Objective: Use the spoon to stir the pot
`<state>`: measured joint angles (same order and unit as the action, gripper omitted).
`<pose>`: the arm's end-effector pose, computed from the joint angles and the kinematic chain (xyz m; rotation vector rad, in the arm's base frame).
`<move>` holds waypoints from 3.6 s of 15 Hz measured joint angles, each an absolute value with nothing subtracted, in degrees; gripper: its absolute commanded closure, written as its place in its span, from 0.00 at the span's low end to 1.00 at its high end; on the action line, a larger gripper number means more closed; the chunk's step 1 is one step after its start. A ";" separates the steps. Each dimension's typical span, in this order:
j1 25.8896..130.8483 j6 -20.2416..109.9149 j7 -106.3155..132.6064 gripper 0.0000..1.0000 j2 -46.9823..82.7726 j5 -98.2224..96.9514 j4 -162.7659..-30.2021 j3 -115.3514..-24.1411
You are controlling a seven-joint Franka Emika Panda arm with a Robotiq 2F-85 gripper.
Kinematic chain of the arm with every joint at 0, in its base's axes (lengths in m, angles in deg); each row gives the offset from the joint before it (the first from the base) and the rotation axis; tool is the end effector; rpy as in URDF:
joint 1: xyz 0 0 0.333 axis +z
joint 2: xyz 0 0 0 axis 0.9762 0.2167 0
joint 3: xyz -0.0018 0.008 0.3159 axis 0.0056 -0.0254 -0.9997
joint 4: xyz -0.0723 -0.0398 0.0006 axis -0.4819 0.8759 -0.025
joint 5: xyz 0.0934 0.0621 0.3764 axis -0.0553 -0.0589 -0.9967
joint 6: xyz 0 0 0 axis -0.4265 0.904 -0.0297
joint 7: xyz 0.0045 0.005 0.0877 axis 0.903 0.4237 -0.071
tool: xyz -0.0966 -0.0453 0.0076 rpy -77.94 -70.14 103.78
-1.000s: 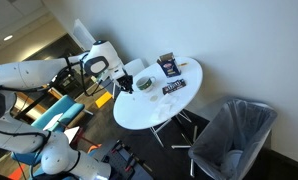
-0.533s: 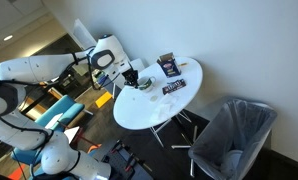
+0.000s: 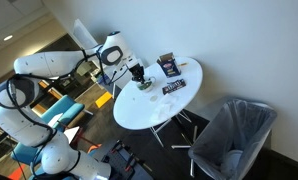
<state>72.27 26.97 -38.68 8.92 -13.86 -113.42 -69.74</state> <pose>0.5849 -0.0831 0.4294 -2.4558 1.7266 0.0935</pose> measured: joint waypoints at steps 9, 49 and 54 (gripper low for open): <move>74.54 30.71 -37.49 0.85 13.56 -14.19 -110.10 -70.13; 87.82 45.31 -56.06 0.46 15.49 28.96 -112.68 -70.12; 87.97 45.31 -56.06 0.09 13.73 29.50 -114.77 -70.42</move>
<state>87.97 45.31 -56.06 13.73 29.50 -114.77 -70.42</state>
